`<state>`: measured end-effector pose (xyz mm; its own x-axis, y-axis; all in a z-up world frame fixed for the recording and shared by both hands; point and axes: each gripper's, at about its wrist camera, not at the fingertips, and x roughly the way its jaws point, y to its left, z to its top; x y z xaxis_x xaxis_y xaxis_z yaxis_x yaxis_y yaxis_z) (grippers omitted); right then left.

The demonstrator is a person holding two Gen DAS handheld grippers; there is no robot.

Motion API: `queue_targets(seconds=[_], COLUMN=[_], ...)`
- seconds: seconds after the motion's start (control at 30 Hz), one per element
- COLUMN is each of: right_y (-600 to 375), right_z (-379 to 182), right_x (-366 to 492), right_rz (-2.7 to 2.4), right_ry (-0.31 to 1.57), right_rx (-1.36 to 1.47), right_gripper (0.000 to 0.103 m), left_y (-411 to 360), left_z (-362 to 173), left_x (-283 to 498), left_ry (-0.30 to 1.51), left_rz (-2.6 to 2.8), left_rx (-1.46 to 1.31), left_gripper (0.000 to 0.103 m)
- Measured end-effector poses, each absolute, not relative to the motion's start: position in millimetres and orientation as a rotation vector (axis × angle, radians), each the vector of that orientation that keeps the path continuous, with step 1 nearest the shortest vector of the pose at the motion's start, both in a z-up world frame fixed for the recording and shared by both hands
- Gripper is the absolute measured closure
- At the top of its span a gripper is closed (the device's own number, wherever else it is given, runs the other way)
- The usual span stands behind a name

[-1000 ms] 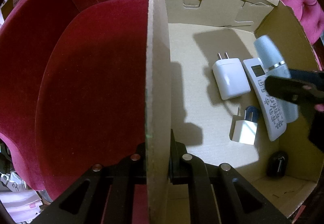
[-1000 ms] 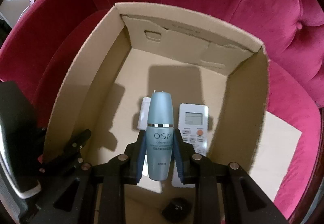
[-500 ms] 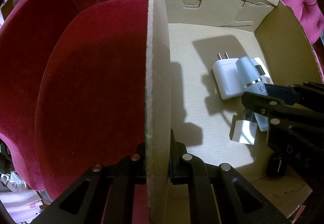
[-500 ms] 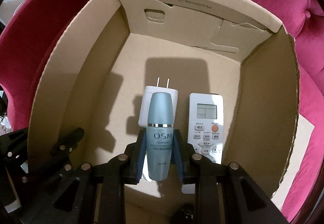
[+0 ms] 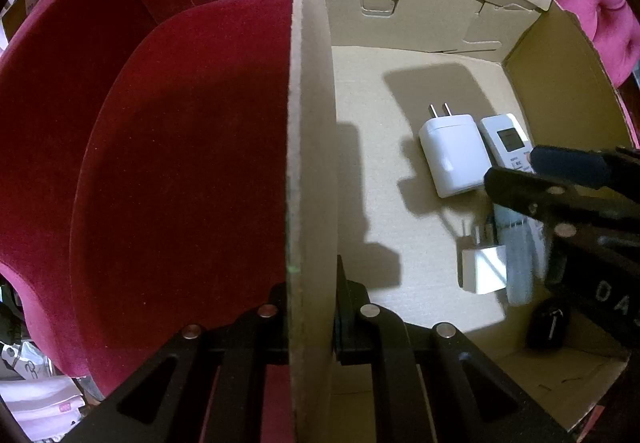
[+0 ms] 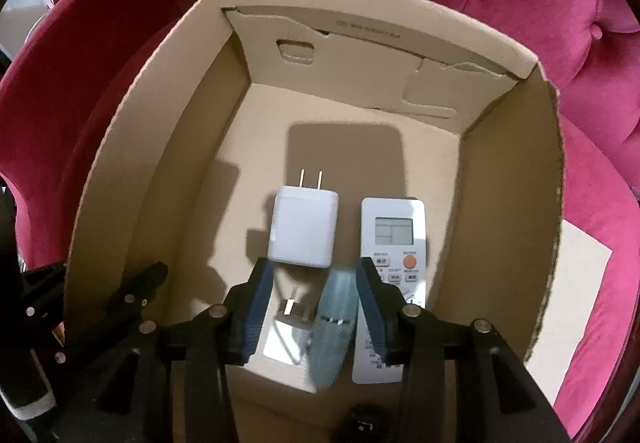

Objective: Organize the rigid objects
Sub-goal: 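Lower the bottle beside the remote and open the right gripper, then move the right gripper out of the box to the metal keychain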

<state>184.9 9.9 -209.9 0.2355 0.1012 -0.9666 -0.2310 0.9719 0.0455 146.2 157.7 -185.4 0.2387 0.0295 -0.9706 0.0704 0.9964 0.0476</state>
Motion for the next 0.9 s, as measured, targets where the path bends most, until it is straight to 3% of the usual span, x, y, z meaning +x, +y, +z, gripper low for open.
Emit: queue_targets(seconds=[0.6, 0.77, 0.9], right_y=[-11, -23, -36], right_z=[-163, -149, -137], right_x=[169, 166, 162], right_rz=[0.208, 0.190, 0.170], right_ry=[1.260, 1.251, 1.231], right_rx=[-0.099, -0.089, -0.089], right_gripper=[0.055, 0.050, 0.039], left_y=[158, 159, 159], left_z=[-187, -188, -187], left_x=[146, 146, 146], left_ry=[1.330, 1.330, 1.331], left_rz=[-0.027, -0.027, -0.025], left_rx=[0.089, 0.087, 0.091], left_gripper=[0.093, 0.093, 0.093])
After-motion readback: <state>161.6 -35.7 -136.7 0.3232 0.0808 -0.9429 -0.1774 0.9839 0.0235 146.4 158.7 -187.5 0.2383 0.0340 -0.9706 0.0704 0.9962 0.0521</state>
